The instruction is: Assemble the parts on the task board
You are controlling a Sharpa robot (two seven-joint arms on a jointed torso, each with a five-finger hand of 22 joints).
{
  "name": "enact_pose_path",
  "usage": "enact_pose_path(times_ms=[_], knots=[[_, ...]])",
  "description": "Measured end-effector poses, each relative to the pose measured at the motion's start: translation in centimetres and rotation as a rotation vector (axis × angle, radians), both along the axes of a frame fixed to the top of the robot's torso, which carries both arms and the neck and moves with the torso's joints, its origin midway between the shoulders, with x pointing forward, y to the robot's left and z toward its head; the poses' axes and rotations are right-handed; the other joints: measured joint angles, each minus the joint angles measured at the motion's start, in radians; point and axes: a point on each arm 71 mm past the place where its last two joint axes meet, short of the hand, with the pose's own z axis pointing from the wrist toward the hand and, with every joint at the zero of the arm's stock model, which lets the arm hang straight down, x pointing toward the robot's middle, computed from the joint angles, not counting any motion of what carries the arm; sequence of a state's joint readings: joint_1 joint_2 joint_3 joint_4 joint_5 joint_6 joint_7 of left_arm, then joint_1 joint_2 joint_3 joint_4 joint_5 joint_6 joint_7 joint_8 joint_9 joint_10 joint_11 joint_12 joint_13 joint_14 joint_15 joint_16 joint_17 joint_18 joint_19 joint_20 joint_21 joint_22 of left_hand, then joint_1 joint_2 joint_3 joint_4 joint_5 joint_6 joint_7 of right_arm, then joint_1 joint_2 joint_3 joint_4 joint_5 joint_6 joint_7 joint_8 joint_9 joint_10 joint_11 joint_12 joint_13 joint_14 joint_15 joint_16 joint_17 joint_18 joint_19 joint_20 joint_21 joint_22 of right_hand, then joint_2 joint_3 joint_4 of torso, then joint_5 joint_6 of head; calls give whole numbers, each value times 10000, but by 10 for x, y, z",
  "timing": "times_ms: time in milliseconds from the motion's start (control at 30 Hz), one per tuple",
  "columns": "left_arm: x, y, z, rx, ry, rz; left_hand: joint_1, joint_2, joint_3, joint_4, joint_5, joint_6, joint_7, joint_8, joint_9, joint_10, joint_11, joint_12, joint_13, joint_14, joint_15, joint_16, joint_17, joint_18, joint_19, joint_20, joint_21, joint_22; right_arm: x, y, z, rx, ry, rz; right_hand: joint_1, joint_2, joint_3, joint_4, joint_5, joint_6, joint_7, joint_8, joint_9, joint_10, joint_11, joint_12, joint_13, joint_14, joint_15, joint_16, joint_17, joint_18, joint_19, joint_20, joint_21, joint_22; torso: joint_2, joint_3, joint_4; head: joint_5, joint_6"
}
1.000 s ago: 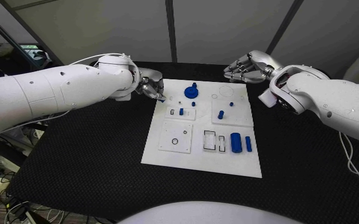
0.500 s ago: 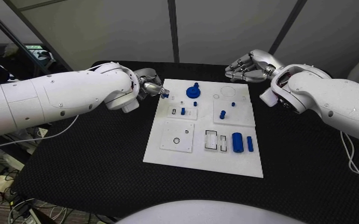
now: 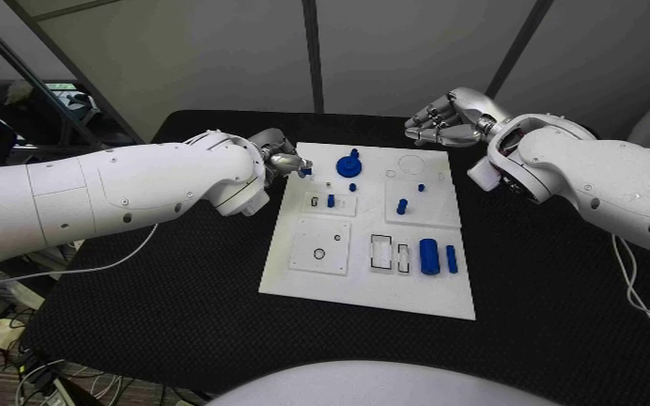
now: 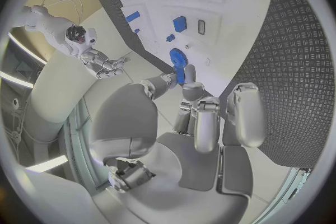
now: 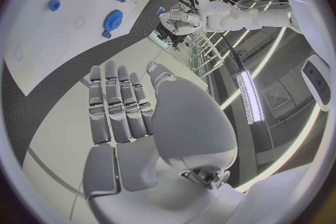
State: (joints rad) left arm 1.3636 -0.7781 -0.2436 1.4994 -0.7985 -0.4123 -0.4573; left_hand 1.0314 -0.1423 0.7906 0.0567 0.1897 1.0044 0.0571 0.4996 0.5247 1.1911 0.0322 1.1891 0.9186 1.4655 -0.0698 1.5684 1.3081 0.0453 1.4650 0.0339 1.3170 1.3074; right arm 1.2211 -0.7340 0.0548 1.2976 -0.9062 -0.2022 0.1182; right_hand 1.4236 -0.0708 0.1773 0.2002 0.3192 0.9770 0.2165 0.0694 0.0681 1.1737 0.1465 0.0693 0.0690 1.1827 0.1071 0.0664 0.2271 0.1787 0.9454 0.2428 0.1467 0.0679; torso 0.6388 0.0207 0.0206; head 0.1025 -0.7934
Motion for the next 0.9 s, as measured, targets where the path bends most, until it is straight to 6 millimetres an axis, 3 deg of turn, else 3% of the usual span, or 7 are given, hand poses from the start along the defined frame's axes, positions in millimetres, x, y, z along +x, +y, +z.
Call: enact_pose_path(times_ms=[200, 367, 900], knots=[[0, -9, -4, 14, 139, -52, -50, -50, 4, -3, 121, 0, 0, 89, 18, 35, 34, 38, 35, 0, 0, 0, 0, 0, 0, 0, 0, 0, 0, 2, 0, 10, 1, 33, 0, 0, 18, 18, 0, 0, 0, 0, 0, 0, 0, 0, 0, 0, 0, 0, 1, 1, 0, 0, 0, 0, 12, -7, 0, -45, -30], [1, -14, -7, 182, 437, -372, -117, -117, -61, -149, 733, 0, 1, 211, 56, 70, 68, 103, 85, 2, 1, 0, 0, -1, 0, 0, 39, 0, 0, 3, 0, 18, 4, 60, 0, 0, 28, 28, 0, 0, 0, 0, 0, 0, 0, 0, 0, 0, 0, 0, 1, 1, 0, 0, 0, 0, 25, -12, -1, -87, -66], [8, -25, -12, 1743, 864, -1860, -134, -134, -177, -270, 808, -40, -38, 313, 67, 162, 56, 151, 161, 20, 20, 0, 0, -1, 0, 1, 78, 0, 0, 5, 0, 23, 9, 96, 0, 0, 27, 27, 0, 0, 0, 0, 1, 0, 0, 0, 0, 0, 0, 0, 0, 0, 0, 0, 0, 0, 36, 0, -8, -148, -188]])
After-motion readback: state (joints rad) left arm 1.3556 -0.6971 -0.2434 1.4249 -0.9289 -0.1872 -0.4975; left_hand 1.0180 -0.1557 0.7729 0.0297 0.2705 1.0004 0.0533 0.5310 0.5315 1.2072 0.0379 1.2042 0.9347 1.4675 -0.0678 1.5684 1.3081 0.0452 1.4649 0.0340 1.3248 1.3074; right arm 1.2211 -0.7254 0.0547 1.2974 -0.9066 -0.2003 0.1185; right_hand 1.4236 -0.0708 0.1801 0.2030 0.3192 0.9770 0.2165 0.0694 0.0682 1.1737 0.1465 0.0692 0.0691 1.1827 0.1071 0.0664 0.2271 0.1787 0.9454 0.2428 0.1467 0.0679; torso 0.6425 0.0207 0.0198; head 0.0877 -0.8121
